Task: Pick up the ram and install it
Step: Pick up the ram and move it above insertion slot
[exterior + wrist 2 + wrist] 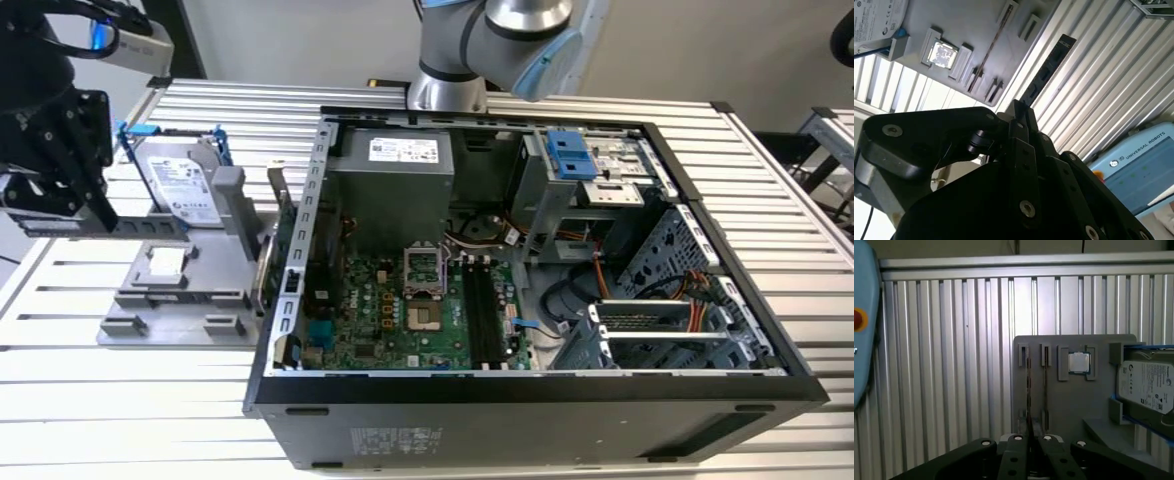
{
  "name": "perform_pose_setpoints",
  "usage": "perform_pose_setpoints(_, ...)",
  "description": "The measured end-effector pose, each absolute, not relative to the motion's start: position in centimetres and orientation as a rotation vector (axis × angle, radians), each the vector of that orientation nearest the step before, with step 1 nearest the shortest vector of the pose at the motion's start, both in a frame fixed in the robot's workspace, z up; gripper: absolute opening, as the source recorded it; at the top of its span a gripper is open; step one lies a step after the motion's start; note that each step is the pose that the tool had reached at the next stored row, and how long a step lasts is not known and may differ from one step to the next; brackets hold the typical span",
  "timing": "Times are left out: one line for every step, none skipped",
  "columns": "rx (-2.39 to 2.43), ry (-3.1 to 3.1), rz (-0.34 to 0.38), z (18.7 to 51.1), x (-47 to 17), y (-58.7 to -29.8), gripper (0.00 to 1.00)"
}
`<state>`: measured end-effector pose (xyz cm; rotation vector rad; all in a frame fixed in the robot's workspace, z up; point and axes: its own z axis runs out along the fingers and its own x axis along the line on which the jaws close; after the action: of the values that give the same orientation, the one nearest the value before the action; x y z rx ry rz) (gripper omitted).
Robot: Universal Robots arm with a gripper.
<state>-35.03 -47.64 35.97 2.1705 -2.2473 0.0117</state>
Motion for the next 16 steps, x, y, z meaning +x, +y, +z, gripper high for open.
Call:
perform_pose_setpoints(2.170,-2.247,0.012,36.2,-35.0,-47.6,0.00)
perform_pose_setpoints(2.170,-2.247,0.012,36.4,-35.0,-47.6,0.00)
perform_pose_setpoints(2.170,-2.247,0.012,36.6,-35.0,-47.6,0.00)
perform_pose_setpoints(2.170,-2.247,0.012,36.9,-35.0,-47.6,0.00)
perform_pose_setpoints(2.170,-2.247,0.012,37.1,-35.0,-47.6,0.00)
perform_pose_setpoints(2.170,-2.247,0.012,37.3,-35.0,-47.6,0.00)
perform_pose_setpoints(2.170,-2.247,0.012,37.6,-35.0,-47.6,0.00)
perform_pose_setpoints(2.170,-2.247,0.012,37.8,-35.0,-47.6,0.00)
perform_pose_setpoints(2.170,-2.247,0.012,38.0,-35.0,-47.6,0.00)
perform_pose_setpoints(2.170,-2.247,0.012,38.1,-35.0,-47.6,0.00)
perform_pose_setpoints(2.170,-2.247,0.012,38.3,-35.0,-47.6,0.00)
perform_pose_setpoints(2.170,-2.247,0.012,38.4,-35.0,-47.6,0.00)
perform_pose_setpoints(2.170,-2.247,0.012,38.6,-35.0,-47.6,0.00)
perform_pose_setpoints(2.170,-2.247,0.012,38.6,-35.0,-47.6,0.00)
perform_pose_setpoints(2.171,-2.247,0.012,38.6,-35.0,-47.6,0.00)
perform_pose_setpoints(2.171,-2.248,0.012,38.6,-35.0,-47.6,0.00)
